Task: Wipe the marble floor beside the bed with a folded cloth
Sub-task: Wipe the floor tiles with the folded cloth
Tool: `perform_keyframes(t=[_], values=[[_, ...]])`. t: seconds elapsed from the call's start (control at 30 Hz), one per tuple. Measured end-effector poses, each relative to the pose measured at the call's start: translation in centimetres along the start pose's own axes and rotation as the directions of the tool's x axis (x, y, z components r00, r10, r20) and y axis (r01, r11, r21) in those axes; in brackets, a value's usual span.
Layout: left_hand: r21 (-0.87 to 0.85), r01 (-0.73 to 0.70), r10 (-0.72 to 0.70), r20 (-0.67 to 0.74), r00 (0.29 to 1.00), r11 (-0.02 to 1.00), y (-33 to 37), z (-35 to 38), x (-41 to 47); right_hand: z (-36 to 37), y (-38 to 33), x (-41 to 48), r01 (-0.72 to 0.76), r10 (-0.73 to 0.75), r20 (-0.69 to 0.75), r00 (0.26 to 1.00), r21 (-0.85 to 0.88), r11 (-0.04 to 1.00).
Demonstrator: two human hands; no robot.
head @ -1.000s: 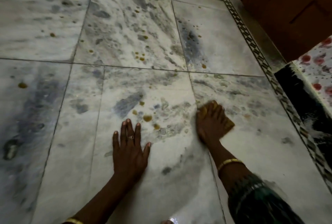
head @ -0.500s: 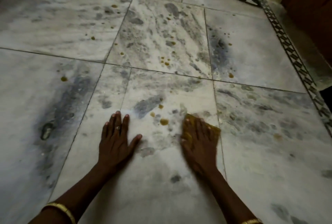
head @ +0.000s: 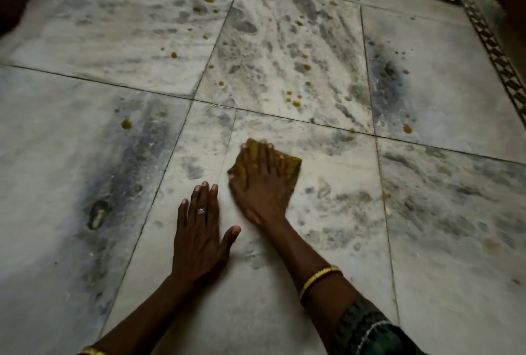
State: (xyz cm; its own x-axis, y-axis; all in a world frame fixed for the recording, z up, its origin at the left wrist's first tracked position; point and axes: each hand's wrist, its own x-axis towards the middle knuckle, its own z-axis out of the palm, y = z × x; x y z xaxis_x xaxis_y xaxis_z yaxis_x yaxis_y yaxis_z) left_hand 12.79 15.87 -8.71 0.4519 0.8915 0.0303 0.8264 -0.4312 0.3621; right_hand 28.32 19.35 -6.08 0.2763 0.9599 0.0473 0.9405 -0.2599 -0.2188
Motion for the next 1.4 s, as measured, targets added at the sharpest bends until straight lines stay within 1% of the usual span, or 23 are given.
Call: perform_keyframes(t=[0.1, 0.13, 0.2, 0.27, 0.33, 0.43, 0.5, 0.57, 0.63, 0.73, 0.8, 0.9, 1.0, 1.07, 1.1, 1.13, 1.17, 1.2, 1.23, 1.27, 1.3, 1.33, 1.4], values=[[-0.034, -0.006, 0.005, -0.024, 1.000, 0.999, -0.1, -0.3, 0.0, 0.5, -0.2, -3.6, 0.172, -0.171, 0.031, 0.985, -0.043, 0.984], [-0.034, -0.011, 0.010, -0.024, 1.000, 0.999, 0.0, -0.3, 0.0, 0.5, 0.4, -4.9, 0.208, -0.206, 0.048, 0.977, -0.044, 0.977], [-0.031, -0.003, 0.002, -0.019, 1.000, 1.000, 0.0, -0.2, 0.1, 0.5, 2.9, -7.0, 0.215, -0.211, 0.067, 0.975, -0.062, 0.975], [0.008, 0.041, -0.041, -0.037, 0.998, 0.999, -0.6, -0.2, 0.6, 0.1, 6.0, -7.5, 0.135, -0.129, 0.061, 0.990, -0.098, 0.986], [0.069, 0.105, -0.101, -0.058, 0.993, 0.992, -2.0, -0.4, 1.2, -0.6, 8.9, -6.2, -0.001, 0.005, 0.034, 0.999, -0.120, 0.993], [0.125, 0.147, -0.140, -0.063, 0.988, 0.981, -3.8, -0.9, 2.0, -1.7, 11.9, -1.4, -0.202, 0.207, 0.021, 0.978, -0.137, 0.970], [0.124, 0.153, -0.146, -0.061, 0.987, 0.981, -3.7, -1.0, 2.1, -1.9, 12.4, 2.9, -0.279, 0.285, 0.035, 0.958, -0.115, 0.953], [0.135, 0.159, -0.152, -0.055, 0.987, 0.978, -3.5, -1.0, 2.2, -1.7, 11.0, 6.9, -0.293, 0.298, 0.045, 0.954, -0.087, 0.952], [0.141, 0.161, -0.157, -0.038, 0.987, 0.977, -3.6, -0.9, 2.0, -0.9, 8.3, 9.5, -0.234, 0.240, 0.058, 0.969, -0.087, 0.968], [0.136, 0.146, -0.145, -0.021, 0.989, 0.980, -3.8, -1.1, 2.0, 0.3, 2.4, 10.3, -0.029, 0.038, 0.094, 0.995, -0.097, 0.995], [0.109, 0.129, -0.127, -0.026, 0.992, 0.986, -3.9, -1.1, 2.0, 1.1, -1.2, 8.6, 0.136, -0.124, 0.127, 0.984, -0.090, 0.987], [0.009, 0.124, -0.123, -0.059, 0.991, 0.992, -4.1, -1.6, 2.0, 1.7, -4.2, 4.3, 0.275, -0.266, 0.106, 0.958, -0.084, 0.958], [-0.103, 0.140, -0.150, -0.097, 0.984, 0.985, -3.9, -2.4, 1.9, 1.4, -3.1, -1.2, 0.394, -0.382, 0.138, 0.914, -0.064, 0.917], [-0.095, 0.167, -0.177, -0.108, 0.978, 0.981, -5.2, -3.1, 2.1, 0.9, -0.2, -3.9, 0.456, -0.439, 0.156, 0.885, -0.089, 0.886], [-0.081, 0.190, -0.198, -0.113, 0.974, 0.978, -6.4, -3.4, 2.2, 0.7, 1.5, -4.5, 0.460, -0.444, 0.134, 0.886, -0.121, 0.880], [-0.067, 0.224, -0.230, -0.113, 0.967, 0.972, -8.1, -3.8, 2.3, 0.5, 2.6, -4.5, 0.424, -0.411, 0.114, 0.905, -0.139, 0.895], [-0.054, 0.247, -0.252, -0.110, 0.962, 0.968, -9.2, -4.1, 2.5, 0.1, 3.9, -3.8, 0.326, -0.317, 0.081, 0.945, -0.148, 0.934], [-0.044, 0.261, -0.265, -0.104, 0.959, 0.964, -10.3, -4.4, 2.6, -0.1, 4.3, -2.5, 0.186, -0.179, 0.058, 0.982, -0.146, 0.972], [-0.034, 0.265, -0.267, -0.093, 0.959, 0.964, -11.2, -4.4, 2.5, -0.1, 4.0, -0.9, 0.056, -0.052, 0.035, 0.998, -0.139, 0.989], [-0.027, 0.261, -0.263, -0.078, 0.962, 0.965, -11.8, -4.4, 2.3, 0.0, 3.0, 1.0, -0.042, 0.048, 0.043, 0.998, -0.138, 0.989], [-0.015, 0.253, -0.254, -0.078, 0.964, 0.967, -12.1, -4.2, 2.2, 0.1, 1.4, 2.8, -0.101, 0.110, 0.060, 0.992, -0.142, 0.985], [-0.006, 0.246, -0.246, -0.089, 0.965, 0.969, -12.1, -4.0, 2.2, 0.4, -0.4, 4.5, -0.127, 0.138, 0.064, 0.988, -0.160, 0.979], [-0.004, 0.239, -0.238, -0.110, 0.965, 0.971, -11.9, -3.8, 2.2, 1.4, -4.5, 7.1, -0.067, 0.085, 0.079, 0.993, -0.207, 0.976]])
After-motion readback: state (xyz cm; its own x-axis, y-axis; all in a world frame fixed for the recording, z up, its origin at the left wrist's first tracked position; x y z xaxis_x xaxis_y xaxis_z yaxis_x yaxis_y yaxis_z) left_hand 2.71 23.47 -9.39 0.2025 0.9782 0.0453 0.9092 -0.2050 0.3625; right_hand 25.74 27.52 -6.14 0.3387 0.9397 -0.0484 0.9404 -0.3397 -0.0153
